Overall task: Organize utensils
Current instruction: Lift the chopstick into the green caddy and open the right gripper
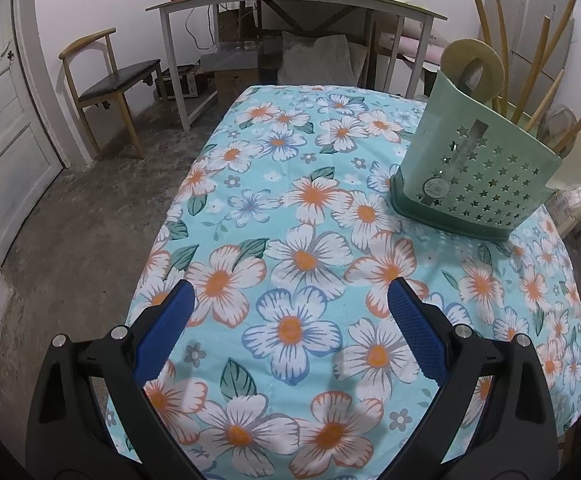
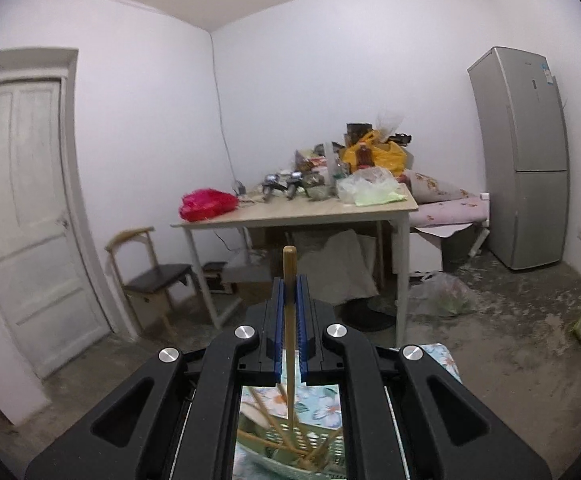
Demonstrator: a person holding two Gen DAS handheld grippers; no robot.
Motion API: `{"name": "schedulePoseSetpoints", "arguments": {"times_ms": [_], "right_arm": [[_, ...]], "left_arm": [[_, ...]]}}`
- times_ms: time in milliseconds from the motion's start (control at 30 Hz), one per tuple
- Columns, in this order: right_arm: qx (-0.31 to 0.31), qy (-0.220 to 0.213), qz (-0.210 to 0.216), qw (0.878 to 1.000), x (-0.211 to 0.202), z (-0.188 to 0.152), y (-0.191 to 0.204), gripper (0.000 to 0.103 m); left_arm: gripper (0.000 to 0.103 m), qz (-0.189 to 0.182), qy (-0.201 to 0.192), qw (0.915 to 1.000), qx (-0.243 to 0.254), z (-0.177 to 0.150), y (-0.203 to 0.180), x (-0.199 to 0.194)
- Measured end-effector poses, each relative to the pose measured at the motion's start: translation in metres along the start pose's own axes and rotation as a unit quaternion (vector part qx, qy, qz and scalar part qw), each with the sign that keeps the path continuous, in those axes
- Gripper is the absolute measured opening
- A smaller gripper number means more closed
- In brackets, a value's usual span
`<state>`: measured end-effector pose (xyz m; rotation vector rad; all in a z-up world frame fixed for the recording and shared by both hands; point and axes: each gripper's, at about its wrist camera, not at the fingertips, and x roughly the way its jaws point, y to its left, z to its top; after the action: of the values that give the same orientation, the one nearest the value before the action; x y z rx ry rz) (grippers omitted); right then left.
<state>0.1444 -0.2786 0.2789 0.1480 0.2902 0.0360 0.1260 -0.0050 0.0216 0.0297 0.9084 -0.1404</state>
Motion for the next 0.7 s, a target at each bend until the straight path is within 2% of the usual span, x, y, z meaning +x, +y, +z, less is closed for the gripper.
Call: {"name": "schedulePoseSetpoints", "arguments": {"times_ms": [200,333,400,433,467,533,633,700], "right_arm": [[-0.015,0.031,-0.014,0.999,0.035,-0.023,-0.001,0.006],[-0.024,0.076,0.003,0.997,0.054,-0.041,-0.001,0.007],[-0.025,0.079,0.005,0.997,0.053,-0.044,0.000,0.008],[-0.023,0.077,0.008,0.997,0.050,-0.042,-0.001,0.010],[-0.020,0.073,0.010,0.997,0.046,-0.040,-0.003,0.022],[-0.009,0.052,0.015,0.999,0.034,-0.034,-0.006,0.039],[0.001,0.026,0.019,0.999,0.013,-0.027,-0.010,0.045],[0.011,0.004,0.025,1.000,-0.011,-0.024,-0.013,0.054]], "left_arm": [[0.093,0.000,0.000,1.0000,-0.001,0.000,0.000,0.000],[0.093,-0.002,-0.004,1.0000,-0.001,0.000,0.001,-0.001],[0.093,-0.004,-0.008,1.0000,-0.001,0.000,0.001,-0.002],[0.093,-0.006,-0.010,0.9999,-0.001,0.000,0.001,-0.002],[0.093,-0.009,-0.012,0.9999,-0.001,0.000,0.000,-0.002],[0.093,-0.014,-0.017,0.9998,-0.001,0.000,-0.002,-0.004],[0.093,-0.025,-0.031,0.9992,0.002,0.003,-0.006,-0.009],[0.093,-0.034,-0.049,0.9982,0.007,0.005,-0.010,-0.015]]}}
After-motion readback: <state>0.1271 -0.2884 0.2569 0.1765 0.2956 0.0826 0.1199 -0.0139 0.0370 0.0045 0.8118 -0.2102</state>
